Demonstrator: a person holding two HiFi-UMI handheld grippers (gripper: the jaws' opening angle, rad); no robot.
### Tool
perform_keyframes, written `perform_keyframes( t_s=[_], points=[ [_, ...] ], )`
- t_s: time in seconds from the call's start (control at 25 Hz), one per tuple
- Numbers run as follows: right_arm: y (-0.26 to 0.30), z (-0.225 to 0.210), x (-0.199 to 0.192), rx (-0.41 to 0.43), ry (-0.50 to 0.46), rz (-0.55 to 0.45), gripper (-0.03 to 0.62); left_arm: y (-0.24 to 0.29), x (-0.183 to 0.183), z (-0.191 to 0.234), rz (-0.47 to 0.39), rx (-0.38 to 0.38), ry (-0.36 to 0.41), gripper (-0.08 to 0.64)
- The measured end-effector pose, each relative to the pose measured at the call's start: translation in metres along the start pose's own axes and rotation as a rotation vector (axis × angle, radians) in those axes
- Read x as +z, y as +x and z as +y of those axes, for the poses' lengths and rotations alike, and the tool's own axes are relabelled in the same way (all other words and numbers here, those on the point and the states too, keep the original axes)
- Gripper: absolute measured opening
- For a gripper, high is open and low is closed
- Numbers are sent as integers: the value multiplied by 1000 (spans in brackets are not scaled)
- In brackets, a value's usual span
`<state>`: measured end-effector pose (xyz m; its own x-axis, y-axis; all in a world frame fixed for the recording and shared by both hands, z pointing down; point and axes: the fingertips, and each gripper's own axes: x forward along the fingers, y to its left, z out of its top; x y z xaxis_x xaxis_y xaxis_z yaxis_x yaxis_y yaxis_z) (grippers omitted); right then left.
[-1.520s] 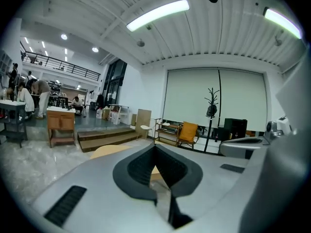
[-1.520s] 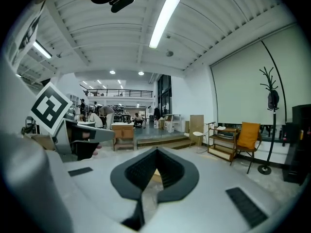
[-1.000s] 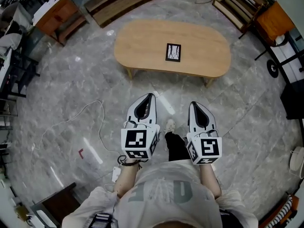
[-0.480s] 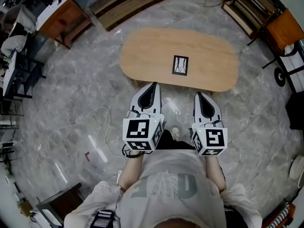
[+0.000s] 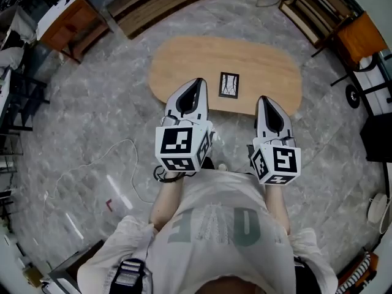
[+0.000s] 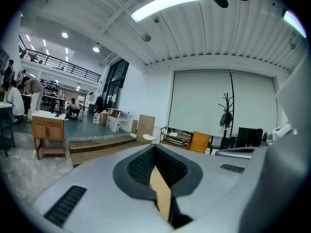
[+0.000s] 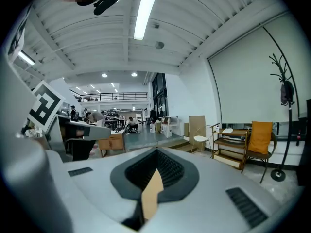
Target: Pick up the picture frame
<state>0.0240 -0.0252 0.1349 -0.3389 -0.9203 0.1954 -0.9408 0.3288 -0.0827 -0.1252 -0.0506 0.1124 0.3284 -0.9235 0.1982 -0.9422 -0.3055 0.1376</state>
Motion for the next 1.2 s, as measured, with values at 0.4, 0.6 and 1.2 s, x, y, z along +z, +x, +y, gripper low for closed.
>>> perform_keyframes(
  t_s=[0.4, 0.6, 1.2],
  points=[
    [33, 13, 5, -59, 59, 10, 5, 22, 14, 30, 5, -67, 13, 9],
    [44, 22, 0, -55, 48, 26, 5, 28, 6, 39, 14, -62, -15, 9],
    [59, -30, -7, 30, 67, 61, 5, 74, -16, 5, 70, 3, 11, 9]
  ],
)
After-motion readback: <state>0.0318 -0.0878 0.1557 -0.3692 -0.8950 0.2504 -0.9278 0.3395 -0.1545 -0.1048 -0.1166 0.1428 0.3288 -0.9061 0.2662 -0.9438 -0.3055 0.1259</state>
